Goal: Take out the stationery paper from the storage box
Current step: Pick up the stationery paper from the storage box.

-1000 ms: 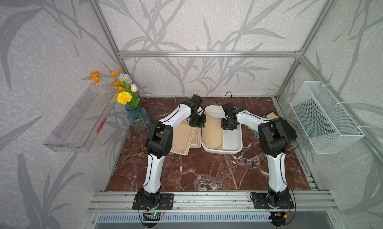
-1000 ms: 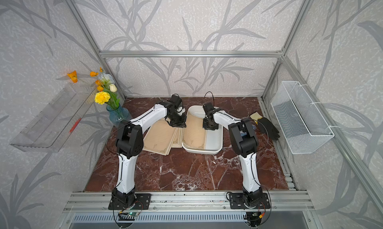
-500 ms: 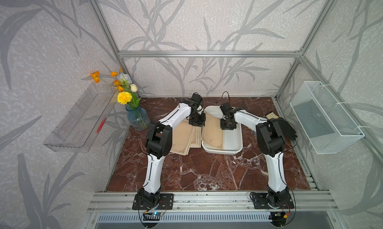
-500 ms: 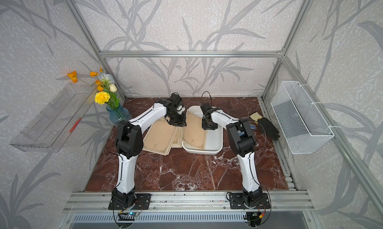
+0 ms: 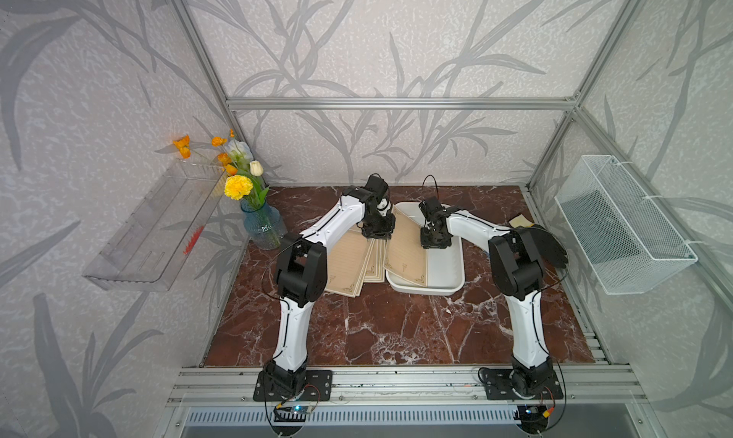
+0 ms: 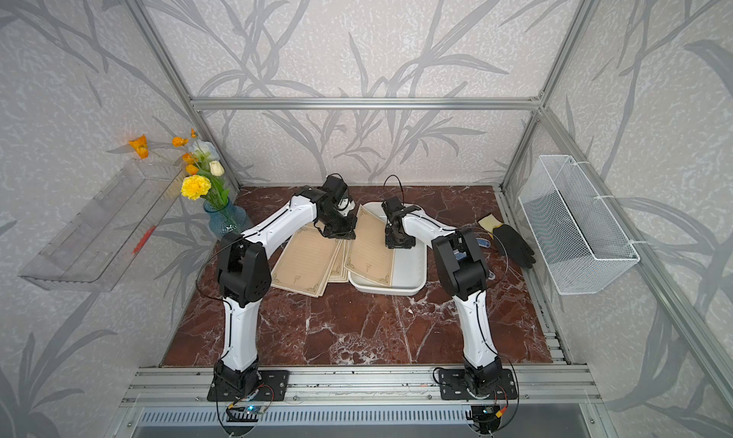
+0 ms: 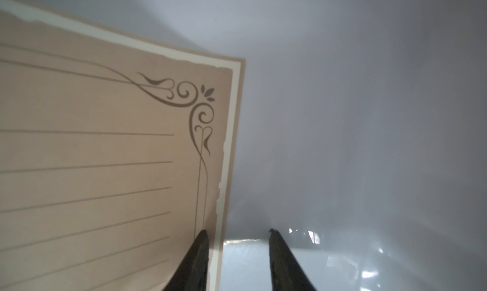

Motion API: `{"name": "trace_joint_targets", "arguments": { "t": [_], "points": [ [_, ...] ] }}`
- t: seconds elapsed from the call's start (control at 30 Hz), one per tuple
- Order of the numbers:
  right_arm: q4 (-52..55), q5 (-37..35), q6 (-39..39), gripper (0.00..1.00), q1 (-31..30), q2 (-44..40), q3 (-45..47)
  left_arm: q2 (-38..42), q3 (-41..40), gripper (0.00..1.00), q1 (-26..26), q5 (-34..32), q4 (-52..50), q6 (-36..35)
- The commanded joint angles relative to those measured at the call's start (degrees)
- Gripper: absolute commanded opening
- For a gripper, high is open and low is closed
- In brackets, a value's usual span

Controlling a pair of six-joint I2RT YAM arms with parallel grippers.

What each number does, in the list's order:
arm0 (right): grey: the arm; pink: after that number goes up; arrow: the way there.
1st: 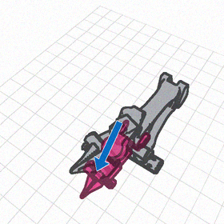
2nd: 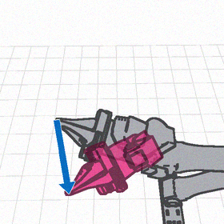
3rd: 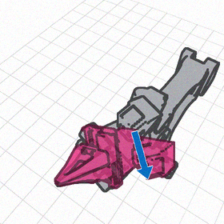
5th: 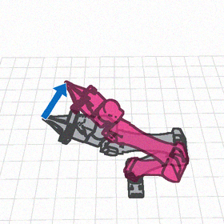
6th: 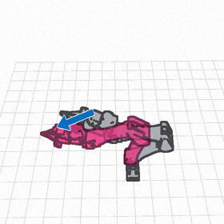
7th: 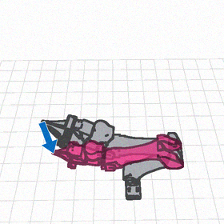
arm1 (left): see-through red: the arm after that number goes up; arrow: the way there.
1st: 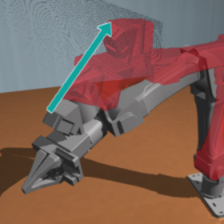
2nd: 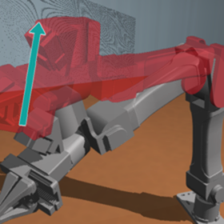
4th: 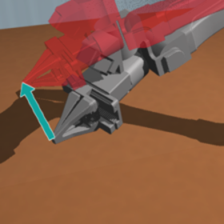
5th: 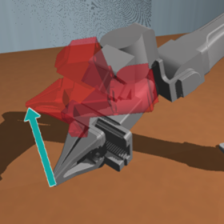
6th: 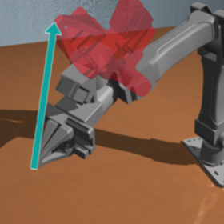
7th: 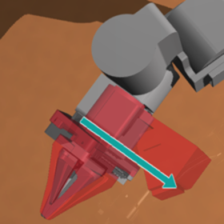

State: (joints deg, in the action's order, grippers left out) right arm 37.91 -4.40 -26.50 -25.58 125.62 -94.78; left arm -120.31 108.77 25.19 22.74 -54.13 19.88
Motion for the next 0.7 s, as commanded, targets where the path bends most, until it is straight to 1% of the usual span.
{"name": "trace_joint_targets", "arguments": {
  "t": [0.0, 0.1, 0.2, 0.27, 0.33, 0.37, 0.43, 0.47, 0.53, 0.57, 0.6, 0.67],
  "points": [
    [3.08, 0.67, 0.90, 0.50, 0.07, -1.99, 3.44, 6.03, 3.01, 0.00, -0.16, 1.85, -1.27, -1.14],
    [-1.90, 6.43, 1.54, 0.59, 1.52, -8.95, 7.56, 8.77, 3.46, 0.00, -0.23, 4.82, -0.51, -1.79],
    [-10.48, 14.32, 1.39, 0.65, 4.16, -18.67, 14.64, 12.60, 3.67, 0.00, -0.51, 6.61, -0.32, -3.27],
    [-19.36, 23.49, 0.57, 0.69, 6.68, -24.98, 20.50, 16.14, 3.57, 0.00, -0.78, 7.85, 0.45, -4.65],
    [-30.74, 34.18, -2.33, 0.82, 9.68, -30.37, 26.17, 20.31, 2.55, 0.00, -1.07, 9.45, 2.53, -5.36],
    [-35.85, 38.00, -4.10, 0.86, 10.54, -31.76, 28.35, 22.53, 1.51, 0.00, -1.17, 10.46, 4.61, -5.36],
    [-47.81, 46.04, -8.41, 0.92, 11.30, -33.14, 31.43, 27.53, -1.33, 0.00, -1.62, 12.34, 9.27, -4.40],
    [-51.11, 48.95, -9.54, 0.96, 11.34, -33.04, 31.59, 29.54, -2.55, 0.00, -1.99, 13.26, 11.33, -3.97],
    [-57.98, 56.60, -16.08, 1.00, 11.27, -31.35, 30.06, 33.83, -4.90, 0.00, -2.64, 16.45, 15.40, -2.96],
    [-61.57, 59.30, -19.39, 0.99, 11.02, -30.16, 29.29, 35.38, -5.82, 0.00, -2.92, 17.80, 17.37, -2.39],
    [-67.51, 61.30, -24.14, 0.99, 10.63, -28.95, 29.02, 37.10, -6.76, 0.00, -3.28, 18.95, 19.13, -1.82],
    [-80.62, 63.23, -34.00, 0.99, 9.83, -26.13, 29.04, 39.99, -7.99, 0.00, -3.77, 21.25, 21.79, -1.47]
  ]
}}
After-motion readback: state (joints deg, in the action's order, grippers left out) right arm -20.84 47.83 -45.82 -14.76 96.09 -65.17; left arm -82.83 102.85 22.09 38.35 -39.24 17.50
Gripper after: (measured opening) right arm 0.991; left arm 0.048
